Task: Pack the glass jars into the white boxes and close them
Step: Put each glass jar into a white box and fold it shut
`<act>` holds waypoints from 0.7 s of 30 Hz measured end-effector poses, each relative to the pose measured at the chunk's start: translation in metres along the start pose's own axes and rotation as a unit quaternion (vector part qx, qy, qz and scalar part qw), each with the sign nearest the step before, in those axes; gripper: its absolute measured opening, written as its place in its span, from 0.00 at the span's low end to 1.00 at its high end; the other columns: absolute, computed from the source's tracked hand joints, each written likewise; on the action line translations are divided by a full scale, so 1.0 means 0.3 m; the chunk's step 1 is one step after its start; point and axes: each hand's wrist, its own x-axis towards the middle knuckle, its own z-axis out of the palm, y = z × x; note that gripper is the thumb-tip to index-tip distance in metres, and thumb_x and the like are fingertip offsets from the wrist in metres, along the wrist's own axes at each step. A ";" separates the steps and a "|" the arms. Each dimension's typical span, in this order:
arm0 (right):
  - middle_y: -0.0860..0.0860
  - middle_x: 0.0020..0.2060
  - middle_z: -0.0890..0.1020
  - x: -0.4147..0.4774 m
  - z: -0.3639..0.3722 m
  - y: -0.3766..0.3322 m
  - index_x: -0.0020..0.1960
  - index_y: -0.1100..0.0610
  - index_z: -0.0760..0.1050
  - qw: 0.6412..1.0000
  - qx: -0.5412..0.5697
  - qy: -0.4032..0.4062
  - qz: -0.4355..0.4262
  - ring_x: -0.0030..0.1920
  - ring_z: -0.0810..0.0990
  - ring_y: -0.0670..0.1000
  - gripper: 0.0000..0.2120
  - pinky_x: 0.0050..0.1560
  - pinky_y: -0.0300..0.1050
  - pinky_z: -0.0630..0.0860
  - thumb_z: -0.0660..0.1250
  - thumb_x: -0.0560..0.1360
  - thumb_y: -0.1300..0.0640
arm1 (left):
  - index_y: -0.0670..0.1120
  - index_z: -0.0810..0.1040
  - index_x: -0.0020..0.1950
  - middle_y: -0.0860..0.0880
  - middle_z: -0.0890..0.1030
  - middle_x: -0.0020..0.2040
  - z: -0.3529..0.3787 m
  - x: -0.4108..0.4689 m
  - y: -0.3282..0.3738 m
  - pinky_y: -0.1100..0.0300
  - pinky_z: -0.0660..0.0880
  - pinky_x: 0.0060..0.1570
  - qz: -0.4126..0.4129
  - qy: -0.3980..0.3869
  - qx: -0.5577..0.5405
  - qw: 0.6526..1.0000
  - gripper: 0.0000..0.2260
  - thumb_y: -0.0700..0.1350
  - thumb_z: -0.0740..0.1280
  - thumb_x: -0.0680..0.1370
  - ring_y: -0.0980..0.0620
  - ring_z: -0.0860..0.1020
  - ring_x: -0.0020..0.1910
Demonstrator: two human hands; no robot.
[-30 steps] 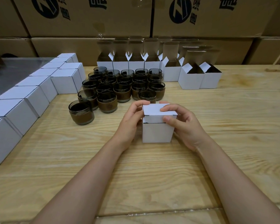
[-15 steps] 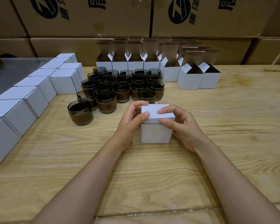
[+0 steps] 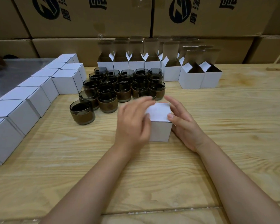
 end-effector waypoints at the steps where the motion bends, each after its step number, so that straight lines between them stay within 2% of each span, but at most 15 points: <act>1: 0.50 0.64 0.75 0.003 0.002 0.005 0.70 0.45 0.66 1.000 -0.016 0.002 0.000 0.62 0.76 0.50 0.26 0.60 0.45 0.74 0.64 0.73 0.56 | 0.39 0.79 0.60 0.46 0.82 0.57 0.001 -0.008 0.008 0.51 0.68 0.60 0.066 -0.002 0.075 0.995 0.14 0.43 0.62 0.77 0.49 0.80 0.55; 3: 0.47 0.66 0.75 0.011 0.001 0.009 0.72 0.44 0.62 1.000 -0.017 0.011 0.021 0.65 0.75 0.50 0.27 0.64 0.47 0.71 0.64 0.74 0.51 | 0.40 0.81 0.56 0.46 0.83 0.50 0.005 -0.019 0.039 0.50 0.72 0.56 0.106 -0.023 0.179 0.978 0.18 0.52 0.63 0.78 0.47 0.82 0.48; 5: 0.43 0.63 0.78 0.021 -0.005 0.010 0.74 0.46 0.58 0.998 0.023 0.027 0.053 0.64 0.75 0.46 0.29 0.64 0.44 0.71 0.61 0.76 0.43 | 0.42 0.83 0.49 0.46 0.83 0.45 0.009 -0.019 0.072 0.52 0.75 0.51 0.095 -0.047 0.250 0.962 0.22 0.60 0.65 0.75 0.46 0.81 0.45; 7: 0.47 0.64 0.77 0.028 -0.018 0.011 0.76 0.48 0.55 0.995 0.056 0.041 0.074 0.65 0.75 0.48 0.32 0.68 0.47 0.68 0.56 0.75 0.40 | 0.43 0.80 0.42 0.46 0.80 0.39 -0.005 -0.018 0.088 0.53 0.75 0.43 0.100 -0.047 0.283 0.953 0.19 0.60 0.68 0.72 0.45 0.79 0.39; 10: 0.55 0.65 0.76 0.029 -0.028 0.015 0.74 0.50 0.59 0.993 0.068 0.044 0.087 0.67 0.72 0.53 0.31 0.72 0.53 0.63 0.57 0.74 0.42 | 0.42 0.74 0.35 0.46 0.73 0.33 -0.083 -0.053 0.064 0.53 0.69 0.36 0.119 -0.004 0.286 0.951 0.13 0.52 0.71 0.68 0.45 0.72 0.32; 13: 0.56 0.62 0.78 0.029 -0.031 0.014 0.73 0.52 0.61 0.992 0.067 0.040 0.095 0.66 0.74 0.54 0.33 0.69 0.52 0.67 0.65 0.72 0.43 | 0.41 0.75 0.34 0.44 0.73 0.33 -0.220 -0.119 -0.011 0.52 0.66 0.35 0.137 0.011 0.303 0.943 0.12 0.50 0.69 0.67 0.44 0.72 0.31; 15: 0.57 0.61 0.79 0.030 -0.034 0.013 0.72 0.53 0.63 0.993 0.063 0.037 0.094 0.65 0.76 0.54 0.31 0.67 0.51 0.69 0.64 0.71 0.46 | 0.40 0.76 0.35 0.42 0.75 0.34 -0.324 -0.164 -0.076 0.52 0.65 0.35 0.125 0.012 0.338 0.933 0.13 0.50 0.67 0.68 0.43 0.73 0.32; 18: 0.57 0.60 0.80 0.031 -0.035 0.016 0.71 0.54 0.65 0.993 0.058 0.033 0.092 0.63 0.77 0.55 0.28 0.65 0.51 0.70 0.62 0.72 0.49 | 0.40 0.76 0.38 0.41 0.77 0.39 -0.451 -0.221 -0.169 0.51 0.65 0.36 0.068 0.024 0.382 0.921 0.14 0.51 0.64 0.70 0.42 0.71 0.37; 21: 0.58 0.60 0.80 0.029 -0.037 0.016 0.70 0.54 0.67 0.994 0.060 0.034 0.090 0.63 0.77 0.55 0.27 0.64 0.50 0.71 0.62 0.72 0.50 | 0.43 0.76 0.43 0.42 0.76 0.44 -0.523 -0.247 -0.245 0.50 0.66 0.36 -0.014 0.040 0.395 0.918 0.14 0.53 0.63 0.71 0.40 0.74 0.36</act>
